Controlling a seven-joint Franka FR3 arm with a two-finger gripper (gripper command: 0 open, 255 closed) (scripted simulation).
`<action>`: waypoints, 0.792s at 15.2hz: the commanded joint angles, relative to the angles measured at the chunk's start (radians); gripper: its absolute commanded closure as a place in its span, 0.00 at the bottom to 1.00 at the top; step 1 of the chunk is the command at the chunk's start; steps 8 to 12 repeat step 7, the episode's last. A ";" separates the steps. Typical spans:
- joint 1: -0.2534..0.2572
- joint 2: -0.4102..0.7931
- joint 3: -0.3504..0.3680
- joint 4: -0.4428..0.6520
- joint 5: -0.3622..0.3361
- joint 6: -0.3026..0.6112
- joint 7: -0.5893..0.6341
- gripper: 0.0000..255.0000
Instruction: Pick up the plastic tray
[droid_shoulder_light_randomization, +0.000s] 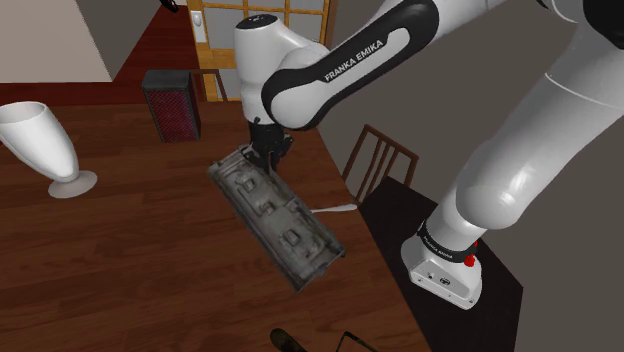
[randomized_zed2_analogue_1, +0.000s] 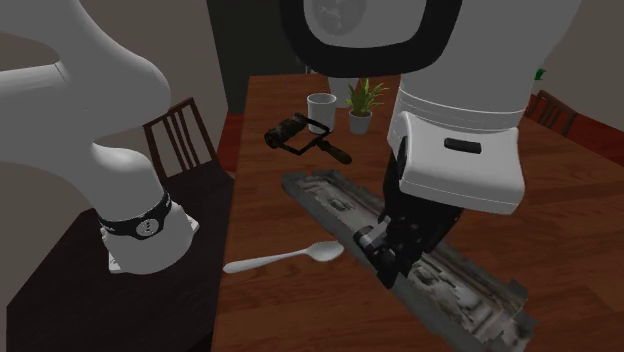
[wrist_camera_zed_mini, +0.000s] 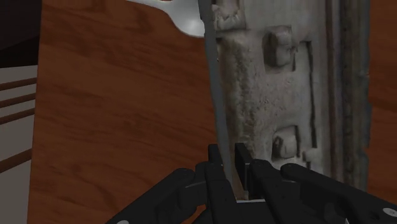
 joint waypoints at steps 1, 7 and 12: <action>0.001 -0.019 -0.001 0.010 0.011 -0.026 -0.010 1.00; 0.003 -0.052 -0.005 0.037 0.030 -0.083 -0.027 1.00; 0.003 -0.052 -0.005 0.037 0.030 -0.083 -0.027 1.00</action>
